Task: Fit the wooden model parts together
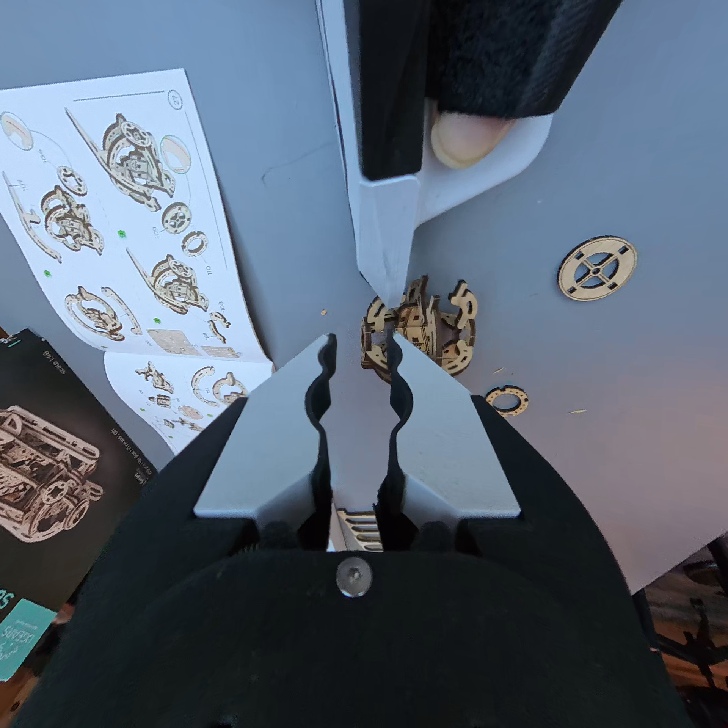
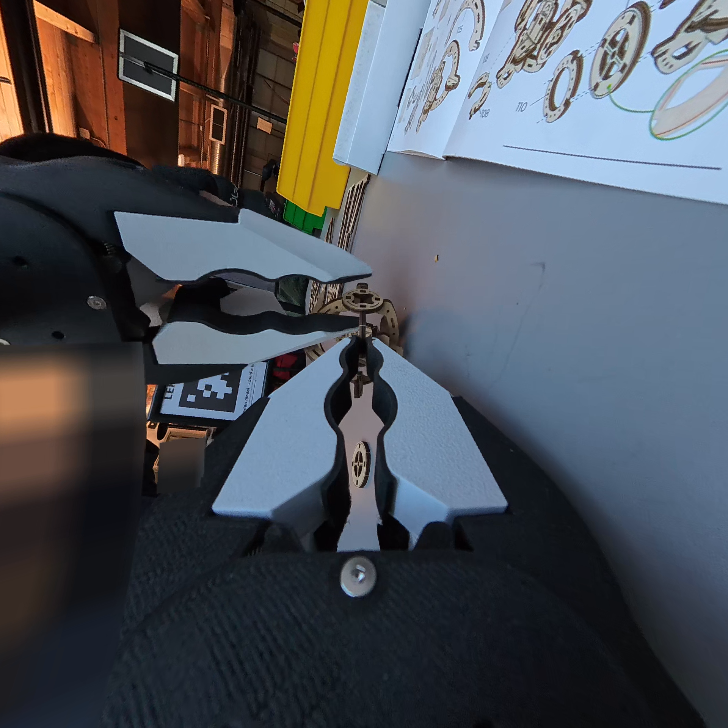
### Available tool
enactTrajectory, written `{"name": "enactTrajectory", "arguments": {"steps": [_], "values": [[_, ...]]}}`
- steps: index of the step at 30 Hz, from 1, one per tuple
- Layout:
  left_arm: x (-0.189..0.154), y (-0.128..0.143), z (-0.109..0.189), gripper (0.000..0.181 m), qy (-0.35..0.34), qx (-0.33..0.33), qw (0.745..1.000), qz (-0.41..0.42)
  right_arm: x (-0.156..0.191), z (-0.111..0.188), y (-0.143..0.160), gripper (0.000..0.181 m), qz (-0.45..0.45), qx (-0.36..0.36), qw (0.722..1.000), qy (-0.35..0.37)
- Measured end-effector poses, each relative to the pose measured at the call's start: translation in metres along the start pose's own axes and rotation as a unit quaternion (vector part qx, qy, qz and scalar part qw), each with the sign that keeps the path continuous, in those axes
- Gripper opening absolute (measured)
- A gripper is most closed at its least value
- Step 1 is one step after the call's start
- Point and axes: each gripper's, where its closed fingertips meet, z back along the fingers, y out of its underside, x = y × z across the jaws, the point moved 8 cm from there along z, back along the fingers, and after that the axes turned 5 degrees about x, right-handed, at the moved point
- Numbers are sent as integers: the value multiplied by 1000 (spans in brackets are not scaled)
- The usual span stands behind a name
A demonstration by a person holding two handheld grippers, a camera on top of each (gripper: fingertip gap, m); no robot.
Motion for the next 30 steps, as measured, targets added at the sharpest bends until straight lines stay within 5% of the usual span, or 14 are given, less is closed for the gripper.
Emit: {"name": "enactTrajectory", "arguments": {"steps": [11, 20, 27, 30], "values": [[21, 17, 27, 29, 50, -138, 984, 104, 1, 2, -2, 5, 1, -17, 1000, -5], [26, 63, 40, 29, 46, -283, 937, 201, 6, 3, 2, 16, 49, -6, 996, 76], [8, 107, 11, 42, 109, -433, 848, 285, 16, 11, 2, 23, 131, 0, 975, 177], [-4, 118, 2, 59, 127, -513, 798, 292, 40, 15, -4, 30, 282, -9, 939, 195]]}}
